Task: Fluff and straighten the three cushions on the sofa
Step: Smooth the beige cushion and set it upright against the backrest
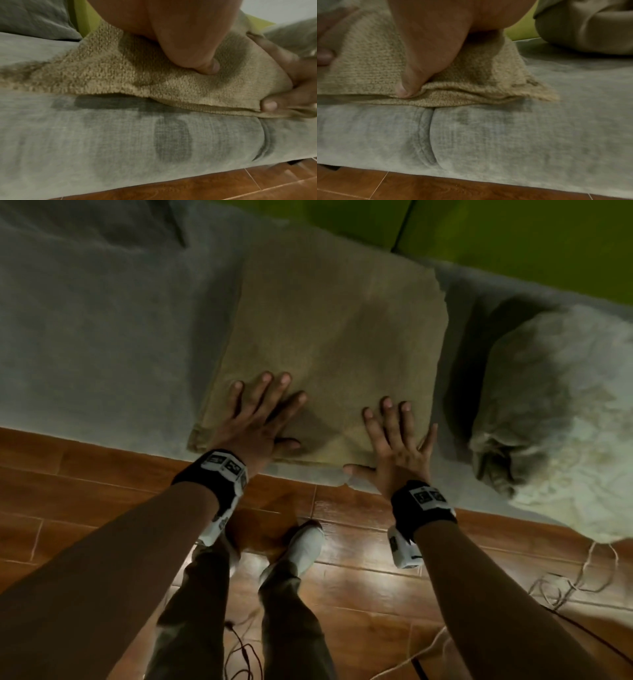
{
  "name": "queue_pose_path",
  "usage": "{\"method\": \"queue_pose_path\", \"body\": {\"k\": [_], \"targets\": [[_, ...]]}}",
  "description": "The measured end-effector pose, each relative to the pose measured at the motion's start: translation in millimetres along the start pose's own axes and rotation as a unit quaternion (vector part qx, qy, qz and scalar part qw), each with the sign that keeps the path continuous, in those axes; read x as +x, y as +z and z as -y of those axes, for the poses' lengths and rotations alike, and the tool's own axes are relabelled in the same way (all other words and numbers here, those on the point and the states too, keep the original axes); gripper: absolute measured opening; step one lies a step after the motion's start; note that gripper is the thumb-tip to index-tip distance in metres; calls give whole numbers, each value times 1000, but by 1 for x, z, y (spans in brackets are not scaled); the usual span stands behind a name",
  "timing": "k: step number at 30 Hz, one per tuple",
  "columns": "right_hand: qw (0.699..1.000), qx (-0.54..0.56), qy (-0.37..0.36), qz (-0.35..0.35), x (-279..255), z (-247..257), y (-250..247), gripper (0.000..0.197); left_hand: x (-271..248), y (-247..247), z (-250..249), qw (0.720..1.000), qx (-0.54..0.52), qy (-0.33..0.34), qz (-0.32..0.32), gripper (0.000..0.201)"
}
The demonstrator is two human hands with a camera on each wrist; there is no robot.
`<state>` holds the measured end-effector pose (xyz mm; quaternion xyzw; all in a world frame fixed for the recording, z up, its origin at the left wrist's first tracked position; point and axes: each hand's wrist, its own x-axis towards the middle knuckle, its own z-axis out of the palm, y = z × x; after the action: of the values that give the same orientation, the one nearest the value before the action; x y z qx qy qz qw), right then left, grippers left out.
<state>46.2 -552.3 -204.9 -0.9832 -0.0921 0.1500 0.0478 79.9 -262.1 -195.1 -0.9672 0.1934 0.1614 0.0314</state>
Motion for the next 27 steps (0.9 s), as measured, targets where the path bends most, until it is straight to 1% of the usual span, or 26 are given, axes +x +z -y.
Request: {"method": "queue_pose_path", "body": {"k": [2,3,4,5,6,8,9,10,11,13,14,15,16,17,18,19,20,21,22,24,26,27], "targets": [[999,25,23,6,-13,-10,2,127,-8,-1,1,999,-29,-7,-23,94],[998,37,43,9,-22,-15,5,129,-13,-3,2,997,-65,-26,-31,99],[996,63,70,10,-31,-17,4,131,-21,-3,3,992,-109,-58,-28,104],[988,116,101,12,-40,-23,5,130,-29,-2,5,983,-155,-98,-16,108],[972,193,131,11,-48,-27,2,123,-39,0,9,970,-203,-135,-5,110],[923,337,183,22,-67,-38,-2,99,-57,0,17,937,-296,-187,13,112],[896,393,206,35,-78,-41,-5,91,-65,-3,21,924,-327,-199,14,111],[862,456,219,41,-89,-44,-5,84,-71,-3,27,913,-348,-210,4,107],[819,524,230,39,-99,-46,-5,75,-75,-7,33,901,-368,-231,-8,100],[719,646,256,29,-112,-43,-11,49,-79,-9,51,855,-420,-305,-15,78],[689,674,264,23,-113,-40,-16,41,-80,-7,60,830,-444,-339,-1,69],[682,676,279,15,-111,-38,-19,44,-80,-5,68,803,-475,-360,12,70],[684,668,293,6,-106,-35,-24,52,-81,-3,72,769,-524,-365,18,77],[694,649,311,-6,-99,-34,-25,58,-81,-4,73,727,-583,-363,18,78],[705,630,327,-17,-93,-33,-25,60,-80,-6,73,685,-630,-366,11,70],[715,612,339,-23,-87,-34,-23,56,-78,-10,72,648,-665,-370,-5,61],[722,598,347,-23,-83,-35,-20,48,-76,-13,73,623,-684,-378,-24,54],[729,588,351,-19,-81,-38,-16,39,-74,-15,72,608,-694,-383,-50,47],[738,576,352,-13,-80,-40,-13,32,-73,-17,72,612,-689,-381,-74,39],[763,550,339,-4,-84,-46,-13,28,-76,-11,76,646,-656,-376,-106,24],[795,517,316,9,-90,-53,-16,28,-80,-1,84,660,-628,-394,-121,13],[807,503,308,19,-92,-56,-17,29,-82,1,88,667,-615,-402,-119,11]]}}
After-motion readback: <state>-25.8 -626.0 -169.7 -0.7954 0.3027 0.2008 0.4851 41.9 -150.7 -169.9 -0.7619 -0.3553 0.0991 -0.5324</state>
